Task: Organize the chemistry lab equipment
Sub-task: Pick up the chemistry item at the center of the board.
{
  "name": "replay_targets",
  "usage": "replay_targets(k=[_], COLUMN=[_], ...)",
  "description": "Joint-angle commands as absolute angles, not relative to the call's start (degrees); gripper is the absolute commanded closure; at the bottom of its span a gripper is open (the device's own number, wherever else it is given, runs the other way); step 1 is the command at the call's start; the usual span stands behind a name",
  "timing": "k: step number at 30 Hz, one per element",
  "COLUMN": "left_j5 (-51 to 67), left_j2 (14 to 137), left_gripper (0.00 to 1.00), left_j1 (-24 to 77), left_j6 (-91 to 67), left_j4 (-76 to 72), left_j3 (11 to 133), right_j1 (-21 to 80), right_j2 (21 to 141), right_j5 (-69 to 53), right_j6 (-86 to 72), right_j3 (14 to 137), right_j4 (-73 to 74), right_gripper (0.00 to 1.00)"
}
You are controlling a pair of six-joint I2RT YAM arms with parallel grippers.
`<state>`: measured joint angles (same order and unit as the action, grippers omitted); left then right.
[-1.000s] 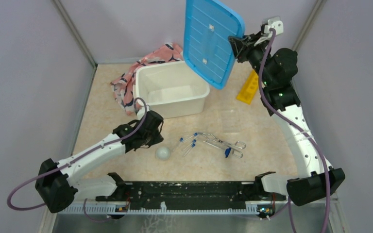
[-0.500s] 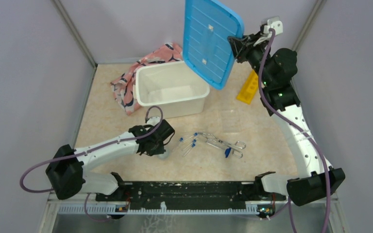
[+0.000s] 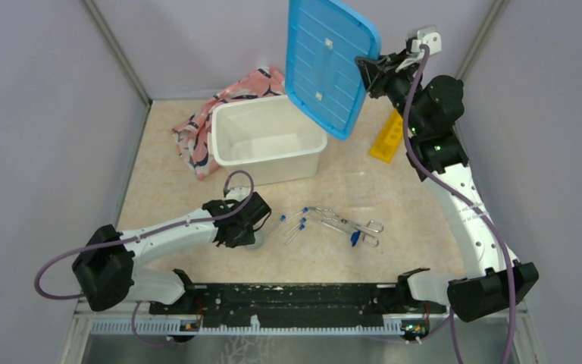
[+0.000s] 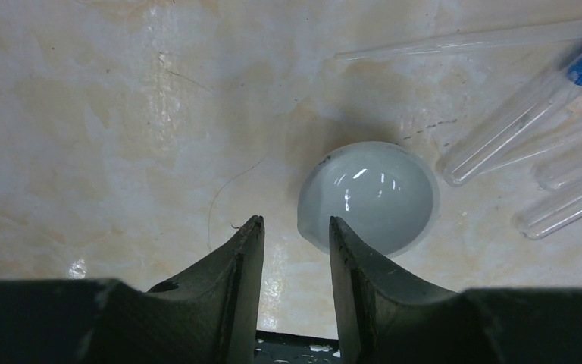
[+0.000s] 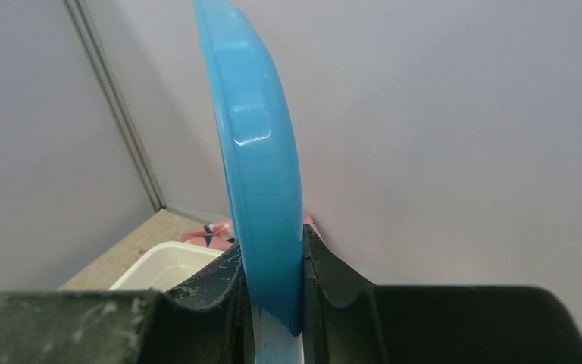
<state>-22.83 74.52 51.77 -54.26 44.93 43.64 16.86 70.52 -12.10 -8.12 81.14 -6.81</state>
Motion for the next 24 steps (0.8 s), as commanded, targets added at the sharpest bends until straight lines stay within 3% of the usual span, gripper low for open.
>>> replay_targets(k=[1, 15, 24], left_j5=[-23.8, -23.3, -22.8], left_j2=[75.8, 74.2, 73.4], left_gripper=[0.56, 0.60, 1.00], left_j1=[51.9, 50.3, 49.7], left_j6=[-54.7, -54.7, -55.5], left_j4=[43.2, 33.2, 31.4], left_j3=[42.4, 37.0, 34.4], right_j1=[17.5, 17.5, 17.6], right_j2=[68.7, 69.4, 69.0], right_j5=[-12.5, -12.6, -12.5], right_j6=[-8.6, -8.4, -8.4], right_j3=[82.8, 83.0, 82.6], right_j4=[-11.6, -11.6, -11.7], right_gripper=[1.00, 1.00, 1.00])
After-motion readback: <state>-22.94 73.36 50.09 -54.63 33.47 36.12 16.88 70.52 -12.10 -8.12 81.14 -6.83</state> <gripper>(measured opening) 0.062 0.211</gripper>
